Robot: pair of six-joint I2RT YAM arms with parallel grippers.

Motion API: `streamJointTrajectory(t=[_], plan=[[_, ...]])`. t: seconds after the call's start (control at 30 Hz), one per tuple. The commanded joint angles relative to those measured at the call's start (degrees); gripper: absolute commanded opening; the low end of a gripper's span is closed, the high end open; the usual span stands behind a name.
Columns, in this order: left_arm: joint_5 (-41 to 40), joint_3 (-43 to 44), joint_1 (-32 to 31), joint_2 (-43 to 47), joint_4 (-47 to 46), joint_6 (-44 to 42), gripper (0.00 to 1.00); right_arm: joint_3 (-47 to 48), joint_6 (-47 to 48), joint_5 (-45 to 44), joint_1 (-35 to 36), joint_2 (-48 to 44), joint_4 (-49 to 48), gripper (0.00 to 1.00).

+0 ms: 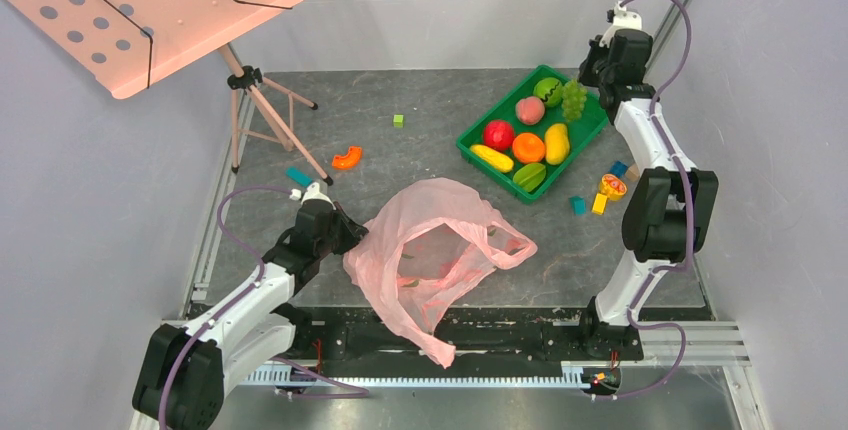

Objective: Take the fake fruits out of the plastic bag
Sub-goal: Place the fake fruit in the bin.

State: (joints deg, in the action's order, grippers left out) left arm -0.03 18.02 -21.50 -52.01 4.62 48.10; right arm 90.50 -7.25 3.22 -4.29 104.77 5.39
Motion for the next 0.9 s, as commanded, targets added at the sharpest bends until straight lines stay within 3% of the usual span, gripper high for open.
streamJointTrajectory(t=[0.0, 0.2, 0.43, 0.57, 0.6, 0.73, 0.87], plan=[[-1.36, 0.17, 0.23, 0.55, -1.11, -0.55, 0.02, 0.13, 0.51, 2.72, -0.18, -0.05, -1.82, 0.00], [-1.04, 0.00, 0.29, -0.01, -1.72, -0.35, 0.02, -2.07, -0.15, 9.57, 0.12, 0.15, -2.29, 0.00], [-0.85, -0.34, 0.23, 0.04, -1.99, -0.28, 0.02, -11.06, -1.70, 14.37, 2.61, -2.84, -4.95, 0.00], [-0.67, -0.44, 0.24, 0.15, -2.08, -0.18, 0.02, -13.85, -1.43, 15.66, 5.64, -3.64, -4.95, 0.04], [-0.63, -0.52, 0.25, 0.25, -2.12, -0.17, 0.02, -14.40, -1.30, 15.79, 6.31, -3.82, -4.90, 0.07], [-0.63, -0.53, 0.27, 0.50, -1.88, -0.28, 0.02, -15.81, -1.12, 15.28, 7.33, -5.78, -4.95, 0.40], [-0.25, -0.62, 0.31, 0.34, -2.11, -0.26, 0.02, -17.94, -0.89, 13.46, 7.46, -10.35, -4.94, 0.60]])
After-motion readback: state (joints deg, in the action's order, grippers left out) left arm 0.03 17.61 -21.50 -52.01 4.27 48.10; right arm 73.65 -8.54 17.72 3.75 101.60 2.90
